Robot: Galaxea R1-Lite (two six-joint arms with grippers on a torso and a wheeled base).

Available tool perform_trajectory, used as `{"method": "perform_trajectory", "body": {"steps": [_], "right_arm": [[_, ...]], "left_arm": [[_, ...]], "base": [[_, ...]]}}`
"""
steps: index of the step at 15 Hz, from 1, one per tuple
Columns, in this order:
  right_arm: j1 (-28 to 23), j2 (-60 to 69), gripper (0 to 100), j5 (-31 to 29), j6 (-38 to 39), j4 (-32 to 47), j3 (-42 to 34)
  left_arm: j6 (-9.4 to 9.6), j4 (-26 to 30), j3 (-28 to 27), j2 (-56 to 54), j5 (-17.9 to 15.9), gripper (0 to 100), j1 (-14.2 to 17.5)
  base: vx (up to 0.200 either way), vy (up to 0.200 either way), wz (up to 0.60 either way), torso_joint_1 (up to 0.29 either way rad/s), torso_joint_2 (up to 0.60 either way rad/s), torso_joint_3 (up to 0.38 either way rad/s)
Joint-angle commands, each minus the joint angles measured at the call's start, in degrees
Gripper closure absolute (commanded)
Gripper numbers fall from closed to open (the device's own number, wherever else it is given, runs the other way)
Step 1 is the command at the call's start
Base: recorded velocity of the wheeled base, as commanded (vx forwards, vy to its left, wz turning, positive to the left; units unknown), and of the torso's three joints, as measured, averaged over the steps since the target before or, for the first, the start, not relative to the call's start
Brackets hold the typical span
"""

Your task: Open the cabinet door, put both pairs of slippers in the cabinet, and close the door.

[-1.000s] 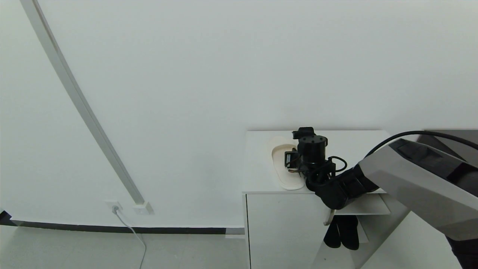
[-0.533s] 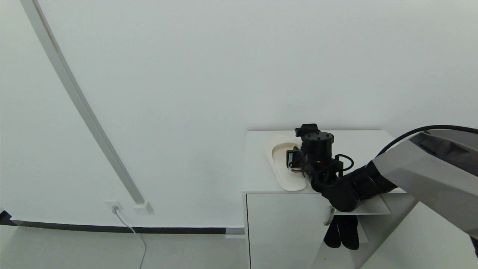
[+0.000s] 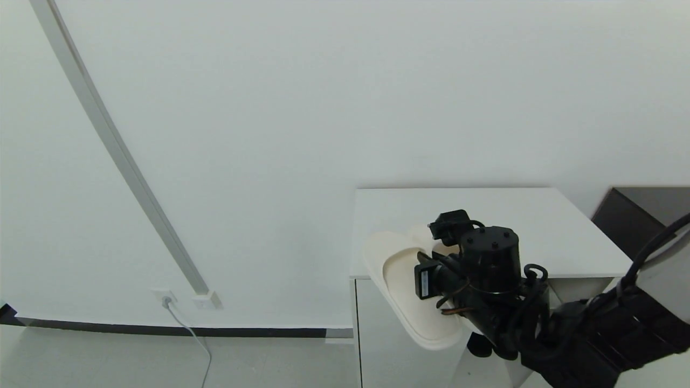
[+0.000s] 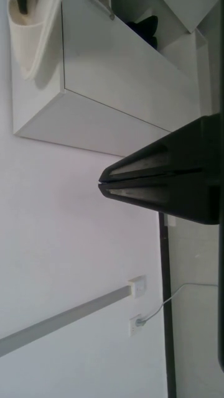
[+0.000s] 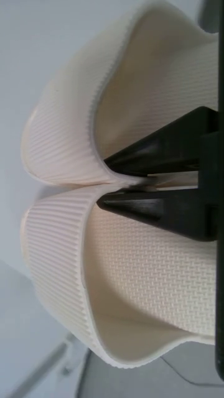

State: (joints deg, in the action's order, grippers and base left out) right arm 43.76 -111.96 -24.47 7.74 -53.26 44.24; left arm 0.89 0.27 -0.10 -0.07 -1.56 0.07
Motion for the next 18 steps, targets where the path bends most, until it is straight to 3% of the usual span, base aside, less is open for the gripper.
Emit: {"method": "perform_trajectory", "body": {"steps": [1, 3, 14, 18], "right_arm": [[1.5, 1.9, 100, -0.1, 0.0, -0.3, -1.1], [1.9, 1.3, 100, -0.1, 0.0, -0.3, -0.1], [1.9, 0.7, 100, -0.3, -0.3, -0.4, 0.5], [1.9, 0.7, 100, -0.3, -0.3, -0.4, 1.0]], "left_arm": [[-0.01, 0.0, 0.0, 0.1, 0.0, 100, 0.0], [-0.01, 0.0, 0.0, 0.1, 0.0, 100, 0.0], [-0.01, 0.0, 0.0, 0.1, 0.0, 100, 0.0], [-0.01, 0.0, 0.0, 0.1, 0.0, 100, 0.0]], "base": [[0.0, 0.0, 0.0, 0.0, 0.0, 0.0], [0.0, 0.0, 0.0, 0.0, 0.0, 0.0], [-0.2, 0.0, 0.0, 0.003, 0.0, 0.002], [0.0, 0.0, 0.0, 0.0, 0.0, 0.0]]}}
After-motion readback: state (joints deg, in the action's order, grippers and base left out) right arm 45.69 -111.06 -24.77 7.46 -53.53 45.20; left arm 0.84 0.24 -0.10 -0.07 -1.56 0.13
